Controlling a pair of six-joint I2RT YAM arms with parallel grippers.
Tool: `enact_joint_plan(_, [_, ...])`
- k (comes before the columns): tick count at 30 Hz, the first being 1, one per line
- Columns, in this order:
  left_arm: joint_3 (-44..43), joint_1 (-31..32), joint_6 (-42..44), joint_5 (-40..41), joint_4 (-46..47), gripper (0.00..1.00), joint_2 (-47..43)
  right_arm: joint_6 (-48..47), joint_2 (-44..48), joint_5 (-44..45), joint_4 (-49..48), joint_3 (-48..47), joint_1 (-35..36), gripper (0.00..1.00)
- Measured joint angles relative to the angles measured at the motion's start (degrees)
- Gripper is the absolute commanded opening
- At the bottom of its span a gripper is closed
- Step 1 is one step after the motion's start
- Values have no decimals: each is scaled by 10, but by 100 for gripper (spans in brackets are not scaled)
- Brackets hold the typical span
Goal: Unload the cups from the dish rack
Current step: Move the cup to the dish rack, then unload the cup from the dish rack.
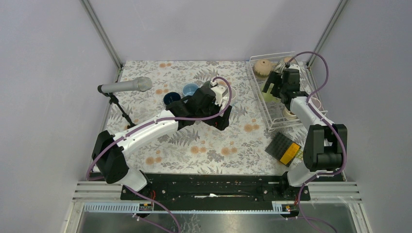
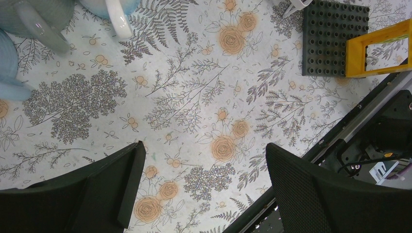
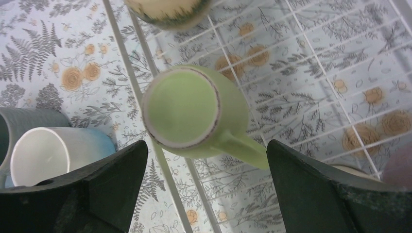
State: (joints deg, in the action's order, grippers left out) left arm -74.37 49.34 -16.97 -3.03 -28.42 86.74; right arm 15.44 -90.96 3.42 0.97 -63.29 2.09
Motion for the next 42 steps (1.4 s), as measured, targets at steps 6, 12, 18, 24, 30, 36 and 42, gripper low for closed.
enact_joint_plan(6, [0,0,0,0,1,99,0,-14,0,-18,-23,0,0,100])
enact_joint_plan(12, [0,0,0,0,1,99,0,-12,-8,-41,-23,0,0,100])
enact_joint_plan(18, [0,0,0,0,1,99,0,-3,-9,-61,-24,2,0,100])
enact_joint_plan(24, [0,0,0,0,1,99,0,16,-9,-78,-28,5,0,100])
enact_joint_plan(30, [0,0,0,0,1,99,0,34,-9,-78,-28,12,0,100])
enact_joint_plan(36, [0,0,0,0,1,99,0,43,-8,-76,-25,22,0,90])
enact_joint_plan(42, [0,0,0,0,1,99,0,50,-6,-68,-6,31,0,82])
